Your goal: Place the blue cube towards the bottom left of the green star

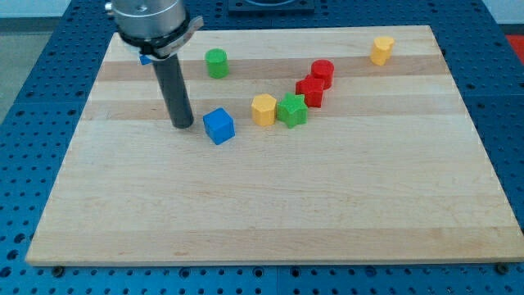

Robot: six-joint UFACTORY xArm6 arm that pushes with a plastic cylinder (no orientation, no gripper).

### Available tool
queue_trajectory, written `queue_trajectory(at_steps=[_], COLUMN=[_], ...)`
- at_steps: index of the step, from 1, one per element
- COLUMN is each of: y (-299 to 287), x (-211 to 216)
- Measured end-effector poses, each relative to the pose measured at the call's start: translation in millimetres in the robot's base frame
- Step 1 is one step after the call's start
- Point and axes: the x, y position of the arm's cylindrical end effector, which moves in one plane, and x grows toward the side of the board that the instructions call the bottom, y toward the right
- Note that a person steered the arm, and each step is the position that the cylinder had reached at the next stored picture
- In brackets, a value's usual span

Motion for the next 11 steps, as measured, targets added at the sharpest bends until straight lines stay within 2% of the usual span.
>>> queue_trajectory(at_steps=[1, 3, 5, 8, 10, 11], y=[6.2, 55.4, 11.1, 36.6, 75.1, 73.4], x=[18.8, 21.8, 22.9, -26.4, 10.1, 23.1])
